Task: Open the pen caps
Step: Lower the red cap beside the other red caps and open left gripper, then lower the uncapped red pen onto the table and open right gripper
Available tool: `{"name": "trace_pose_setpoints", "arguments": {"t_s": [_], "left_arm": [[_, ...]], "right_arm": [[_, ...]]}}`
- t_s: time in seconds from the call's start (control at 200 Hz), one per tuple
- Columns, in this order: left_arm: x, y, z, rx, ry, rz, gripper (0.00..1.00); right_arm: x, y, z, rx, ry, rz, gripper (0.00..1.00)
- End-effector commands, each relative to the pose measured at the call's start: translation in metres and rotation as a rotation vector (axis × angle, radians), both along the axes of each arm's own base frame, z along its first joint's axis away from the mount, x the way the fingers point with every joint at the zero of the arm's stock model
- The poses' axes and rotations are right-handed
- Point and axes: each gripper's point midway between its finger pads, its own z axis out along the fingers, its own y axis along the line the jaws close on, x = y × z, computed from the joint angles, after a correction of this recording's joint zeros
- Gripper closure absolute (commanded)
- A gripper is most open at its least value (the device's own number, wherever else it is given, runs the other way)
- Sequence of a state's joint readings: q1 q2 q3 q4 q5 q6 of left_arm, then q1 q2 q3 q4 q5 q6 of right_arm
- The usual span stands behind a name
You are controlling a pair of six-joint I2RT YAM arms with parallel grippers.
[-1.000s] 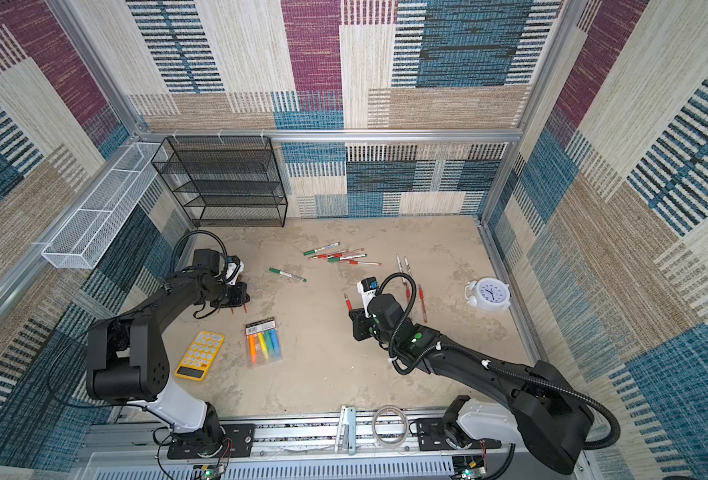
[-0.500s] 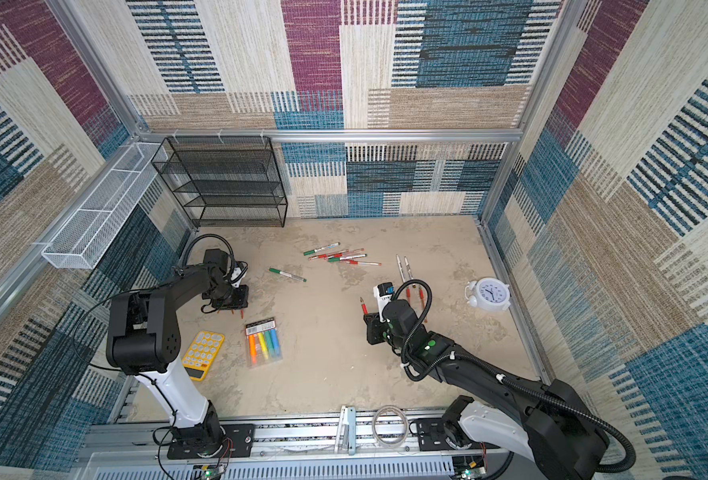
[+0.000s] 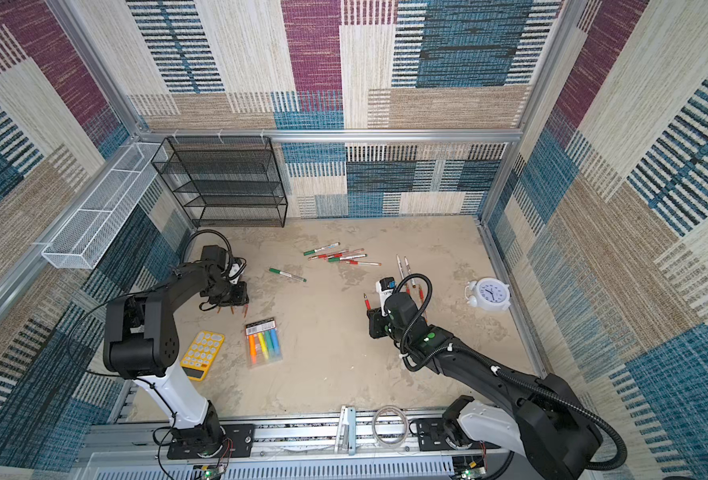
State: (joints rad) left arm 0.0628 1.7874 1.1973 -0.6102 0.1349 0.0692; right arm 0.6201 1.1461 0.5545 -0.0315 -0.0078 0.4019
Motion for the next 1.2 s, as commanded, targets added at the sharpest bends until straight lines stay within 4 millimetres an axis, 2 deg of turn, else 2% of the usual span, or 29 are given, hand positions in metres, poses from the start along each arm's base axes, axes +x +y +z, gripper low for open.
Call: {"name": "trace_pose_setpoints", "arguments": {"t_s": [0.0,0.265,0.396,0.571,0.696,0.962,1.197], "left_arm": [[-0.001,-0.005,0.021,-0.022,-0.045,0.005,0.54],[-0.019,-0.023,0.087,-0.099,-0.274,-0.033,0.4],[-0.04,-0.03,0.117,-0.123,-0.405,-0.059,0.34],[-0.065,-0.042,0.145,-0.17,-0.564,-0.094,0.26],[-0.074,-0.046,0.153,-0.212,-0.611,-0.117,0.22],[-0.073,-0.033,0.161,-0.182,-0.648,-0.083,0.15],[-0.073,-0.032,0.162,-0.19,-0.654,-0.078,0.14]], "right_arm": [[0.009,-0.003,0.002,-0.017,-0.003,-0.002,1.0],[0.039,-0.028,-0.016,-0.069,0.033,-0.066,1.0],[0.054,-0.04,-0.031,-0.099,0.056,-0.105,1.0],[0.07,-0.053,-0.051,-0.143,0.105,-0.149,1.0],[0.078,-0.067,-0.068,-0.183,0.144,-0.202,1.0],[0.083,-0.081,-0.092,-0.244,0.197,-0.263,1.0],[0.087,-0.09,-0.102,-0.257,0.233,-0.309,0.97]]}}
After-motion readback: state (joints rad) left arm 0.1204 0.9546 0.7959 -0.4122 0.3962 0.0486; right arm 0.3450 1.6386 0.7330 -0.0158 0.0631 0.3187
